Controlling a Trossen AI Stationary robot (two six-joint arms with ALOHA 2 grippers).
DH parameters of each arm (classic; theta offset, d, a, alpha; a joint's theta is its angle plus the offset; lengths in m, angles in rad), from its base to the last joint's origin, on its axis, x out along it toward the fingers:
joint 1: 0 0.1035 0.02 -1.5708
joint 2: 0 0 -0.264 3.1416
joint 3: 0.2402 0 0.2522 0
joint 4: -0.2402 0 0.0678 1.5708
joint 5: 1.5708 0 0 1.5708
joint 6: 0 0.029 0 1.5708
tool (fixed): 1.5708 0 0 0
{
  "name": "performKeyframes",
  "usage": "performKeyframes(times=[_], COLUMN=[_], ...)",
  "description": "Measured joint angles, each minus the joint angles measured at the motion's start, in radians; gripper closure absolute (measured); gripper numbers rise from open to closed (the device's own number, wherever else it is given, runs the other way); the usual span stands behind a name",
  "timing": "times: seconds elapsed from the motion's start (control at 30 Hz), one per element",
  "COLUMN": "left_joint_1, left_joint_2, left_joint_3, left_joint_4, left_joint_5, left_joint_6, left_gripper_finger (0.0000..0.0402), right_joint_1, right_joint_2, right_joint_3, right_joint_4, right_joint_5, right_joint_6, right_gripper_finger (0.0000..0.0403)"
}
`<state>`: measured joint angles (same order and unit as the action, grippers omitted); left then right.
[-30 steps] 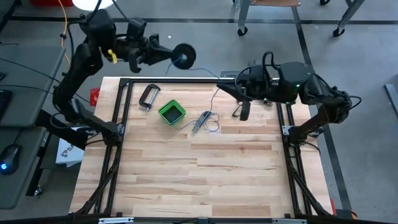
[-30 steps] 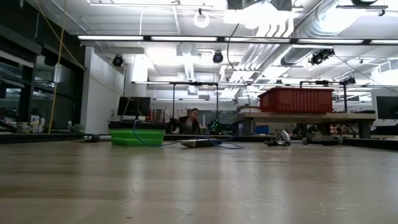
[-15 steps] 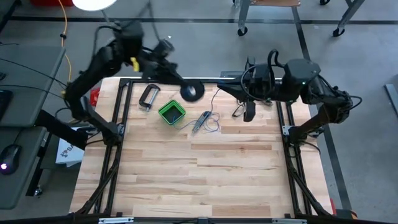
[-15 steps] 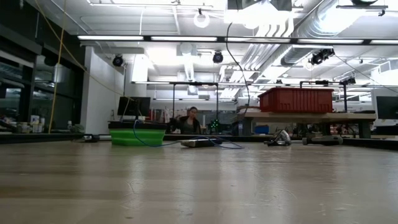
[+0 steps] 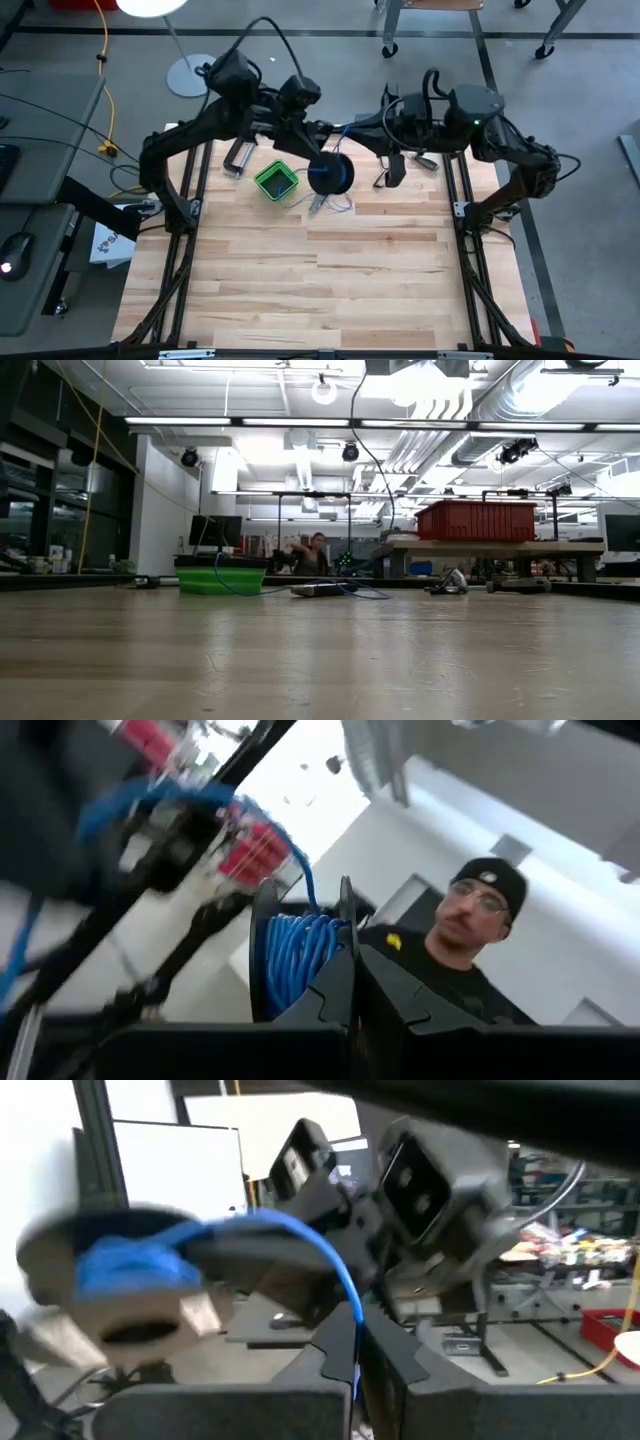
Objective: Coil cords
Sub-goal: Coil the blue wire onto the spool
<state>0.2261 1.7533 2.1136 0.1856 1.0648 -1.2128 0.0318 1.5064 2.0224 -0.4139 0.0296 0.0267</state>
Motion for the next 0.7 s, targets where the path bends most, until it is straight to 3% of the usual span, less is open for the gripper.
performKeyframes(times=[0.17, 0.7], left_joint_1=[0.013, 0.092], left_joint_2=[0.026, 0.024], left_joint_3=[0.0, 0.0], left_joint_4=[0.189, 0.399], left_joint_5=[-0.046, -0.215], left_joint_6=[-0.074, 0.031], left_gripper_finger=[0.0401, 0.0401], right_joint_1=[-0.015, -0.019], right_joint_2=[0.033, 0.14], right_joint_3=[0.0, 0.001], right_joint_4=[0.038, 0.181], right_joint_5=[-0.057, -0.101], right_joint_6=[0.033, 0.11], right_gripper_finger=[0.0403, 0.0403])
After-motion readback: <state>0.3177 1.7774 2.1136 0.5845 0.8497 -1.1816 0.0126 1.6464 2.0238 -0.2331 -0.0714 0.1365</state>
